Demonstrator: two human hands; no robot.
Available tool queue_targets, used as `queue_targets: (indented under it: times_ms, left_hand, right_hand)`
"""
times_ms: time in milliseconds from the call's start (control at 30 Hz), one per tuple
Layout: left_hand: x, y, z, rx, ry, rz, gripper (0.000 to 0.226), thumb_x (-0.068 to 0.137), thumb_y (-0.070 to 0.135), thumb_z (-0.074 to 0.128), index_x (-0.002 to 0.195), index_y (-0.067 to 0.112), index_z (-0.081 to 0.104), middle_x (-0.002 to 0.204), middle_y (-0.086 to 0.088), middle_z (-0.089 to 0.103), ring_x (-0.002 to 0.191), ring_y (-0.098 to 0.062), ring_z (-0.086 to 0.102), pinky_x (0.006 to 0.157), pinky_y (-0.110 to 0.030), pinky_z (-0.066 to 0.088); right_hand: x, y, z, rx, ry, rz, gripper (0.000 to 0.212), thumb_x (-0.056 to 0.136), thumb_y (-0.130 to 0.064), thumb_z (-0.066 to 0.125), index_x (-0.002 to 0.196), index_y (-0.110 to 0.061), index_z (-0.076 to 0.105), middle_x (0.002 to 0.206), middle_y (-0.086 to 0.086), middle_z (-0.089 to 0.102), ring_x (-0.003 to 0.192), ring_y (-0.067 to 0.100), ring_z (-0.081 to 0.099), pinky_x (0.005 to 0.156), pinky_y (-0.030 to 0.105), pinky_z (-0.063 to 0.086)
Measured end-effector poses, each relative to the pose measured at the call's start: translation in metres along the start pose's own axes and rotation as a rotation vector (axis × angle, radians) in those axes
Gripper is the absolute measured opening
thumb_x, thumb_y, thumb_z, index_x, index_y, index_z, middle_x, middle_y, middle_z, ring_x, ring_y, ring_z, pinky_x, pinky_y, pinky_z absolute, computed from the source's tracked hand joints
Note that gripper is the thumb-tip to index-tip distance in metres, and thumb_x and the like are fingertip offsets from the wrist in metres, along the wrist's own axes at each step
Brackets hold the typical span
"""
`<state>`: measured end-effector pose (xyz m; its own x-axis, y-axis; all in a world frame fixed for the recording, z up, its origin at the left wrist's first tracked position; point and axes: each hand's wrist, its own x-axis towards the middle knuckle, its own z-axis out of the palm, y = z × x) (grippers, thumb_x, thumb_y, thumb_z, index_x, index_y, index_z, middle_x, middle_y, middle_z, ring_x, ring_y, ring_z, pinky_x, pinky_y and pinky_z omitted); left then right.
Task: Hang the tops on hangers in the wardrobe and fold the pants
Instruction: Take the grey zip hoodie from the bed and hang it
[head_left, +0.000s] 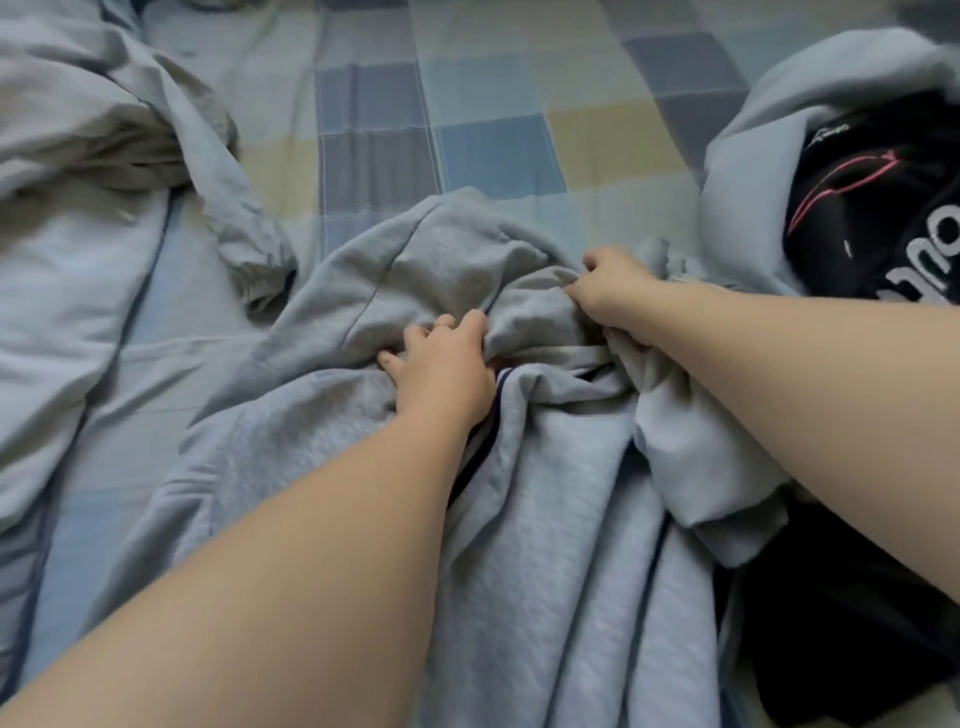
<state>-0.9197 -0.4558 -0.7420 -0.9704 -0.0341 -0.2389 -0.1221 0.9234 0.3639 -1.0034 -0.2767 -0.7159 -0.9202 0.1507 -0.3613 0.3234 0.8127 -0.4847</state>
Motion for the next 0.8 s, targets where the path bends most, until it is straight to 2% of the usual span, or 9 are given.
queue_targets:
  times_ms: [100,167,233,300,433,533,600,700,800]
  left_hand:
    - [-0.042,0.005,-0.009,-0.003,-0.101,-0.02,0.014,0.092,0.021,0.053,0.101,0.027,0.044,0.12,-0.001,0.053,0.118,-0.035,0.04,0.105,-0.058,0.029]
    - [-0.091,0.006,-0.014,0.044,-0.126,-0.012,0.021,0.088,0.02,0.056,0.105,0.025,0.045,0.119,-0.002,0.057,0.115,-0.034,0.045,0.101,-0.048,0.032]
    - [-0.147,0.006,-0.024,0.057,-0.165,-0.026,0.028,0.086,0.024,0.06,0.11,0.023,0.047,0.117,-0.003,0.061,0.112,-0.033,0.051,0.096,-0.042,0.035]
    - [-0.206,0.011,-0.043,-0.006,-0.235,-0.079,0.029,0.086,0.033,0.062,0.108,0.022,0.046,0.112,-0.004,0.064,0.108,-0.033,0.055,0.092,-0.042,0.038]
    - [-0.305,0.035,-0.103,-0.294,-0.469,-0.27,0.039,0.084,0.056,0.063,0.105,0.027,0.046,0.106,0.002,0.064,0.104,-0.027,0.058,0.085,-0.04,0.045]
    - [-0.353,0.053,-0.166,-0.578,-0.54,-0.408,0.062,0.087,0.056,0.067,0.135,0.026,0.041,0.111,0.01,0.062,0.108,-0.014,0.062,0.092,-0.036,0.047]
    - [-0.38,0.062,-0.213,-0.666,-0.464,-0.431,0.08,0.09,0.05,0.068,0.152,0.029,0.023,0.127,0.003,0.06,0.114,-0.016,0.061,0.103,-0.041,0.048]
    - [-0.416,0.076,-0.288,-0.545,-0.239,-0.214,0.089,0.089,0.033,0.072,0.157,0.039,0.014,0.151,-0.003,0.043,0.126,-0.02,0.053,0.106,-0.044,0.046]
    - [-0.438,0.097,-0.36,-0.451,-0.081,0.152,0.091,0.084,0.013,0.071,0.155,0.043,0.024,0.162,0.0,0.028,0.147,-0.019,0.032,0.114,-0.045,0.038]
  right_hand:
    - [-0.051,0.0,-0.017,0.153,0.08,-0.128,0.013,0.089,-0.022,0.061,0.083,-0.022,0.049,0.089,0.01,0.065,0.083,0.034,0.069,0.079,0.046,0.057]
    - [-0.092,-0.002,-0.035,0.094,0.074,-0.29,0.015,0.087,-0.023,0.066,0.085,-0.025,0.051,0.097,0.008,0.062,0.087,0.03,0.063,0.079,0.039,0.049]
    - [-0.142,-0.01,-0.055,0.055,-0.02,-0.425,0.018,0.085,-0.024,0.07,0.085,-0.028,0.052,0.096,0.001,0.058,0.089,0.023,0.055,0.078,0.033,0.041]
    - [-0.197,-0.017,-0.076,-0.006,-0.088,-0.515,0.016,0.083,-0.022,0.072,0.086,-0.028,0.058,0.092,-0.002,0.058,0.097,0.025,0.054,0.084,0.037,0.041]
    - [-0.307,-0.033,-0.132,-0.068,-0.12,-0.569,0.02,0.079,-0.014,0.074,0.098,-0.02,0.07,0.112,0.004,0.066,0.127,0.024,0.051,0.106,0.04,0.028]
    - [-0.38,-0.052,-0.187,-0.027,-0.136,-0.564,0.019,0.081,-0.011,0.074,0.097,-0.018,0.068,0.109,-0.006,0.062,0.129,0.018,0.051,0.115,0.045,0.019]
    - [-0.424,-0.065,-0.224,0.022,-0.129,-0.55,0.018,0.08,-0.008,0.074,0.094,-0.016,0.066,0.1,-0.012,0.059,0.112,0.02,0.059,0.113,0.053,0.025]
    - [-0.486,-0.087,-0.275,0.148,-0.195,-0.555,0.012,0.081,-0.009,0.073,0.09,-0.012,0.065,0.087,-0.01,0.066,0.086,0.022,0.058,0.094,0.049,0.042]
    - [-0.543,-0.114,-0.318,0.254,-0.344,-0.604,0.007,0.081,-0.014,0.065,0.083,-0.014,0.059,0.074,-0.003,0.06,0.075,0.023,0.054,0.072,0.039,0.043]
